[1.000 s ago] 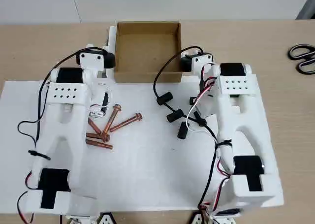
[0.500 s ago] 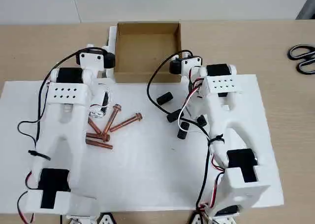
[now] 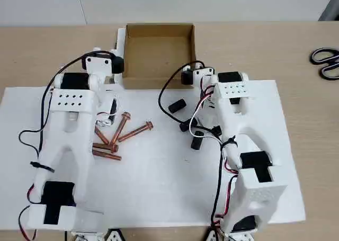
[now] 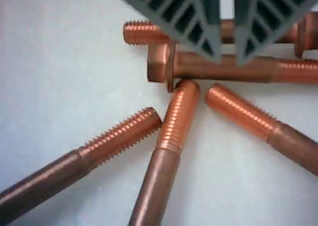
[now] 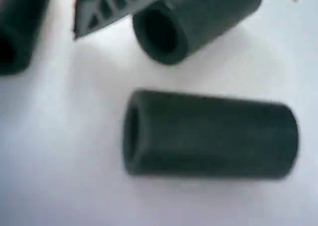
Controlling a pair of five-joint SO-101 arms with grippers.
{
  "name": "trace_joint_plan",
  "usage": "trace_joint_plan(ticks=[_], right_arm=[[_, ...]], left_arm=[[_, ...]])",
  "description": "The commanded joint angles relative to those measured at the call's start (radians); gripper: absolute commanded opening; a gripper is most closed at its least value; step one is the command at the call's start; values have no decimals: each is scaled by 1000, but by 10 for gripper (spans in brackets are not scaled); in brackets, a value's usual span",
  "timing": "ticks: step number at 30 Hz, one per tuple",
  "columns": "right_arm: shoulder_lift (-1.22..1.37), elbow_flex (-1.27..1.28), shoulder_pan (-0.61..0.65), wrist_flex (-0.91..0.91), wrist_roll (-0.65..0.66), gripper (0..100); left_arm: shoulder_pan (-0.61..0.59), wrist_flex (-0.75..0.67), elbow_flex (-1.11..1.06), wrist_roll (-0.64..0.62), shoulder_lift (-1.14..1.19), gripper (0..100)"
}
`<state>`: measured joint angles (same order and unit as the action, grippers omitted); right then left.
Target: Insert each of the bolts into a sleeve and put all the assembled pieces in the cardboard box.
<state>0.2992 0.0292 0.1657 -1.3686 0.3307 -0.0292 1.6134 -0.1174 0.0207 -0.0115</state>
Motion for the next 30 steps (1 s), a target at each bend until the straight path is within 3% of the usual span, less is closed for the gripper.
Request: trace_joint_plan(ticks=[1, 24, 30], right_arm=[[-2, -35, 1, 19, -2, 177], [-2, 195, -8, 122, 44, 173], [-5, 192, -8, 117, 44, 4]], left_arm=[[-3, -11, 5, 8, -6, 7], [-3, -9, 5, 8, -6, 7], [-2, -9, 4, 8, -6, 7]])
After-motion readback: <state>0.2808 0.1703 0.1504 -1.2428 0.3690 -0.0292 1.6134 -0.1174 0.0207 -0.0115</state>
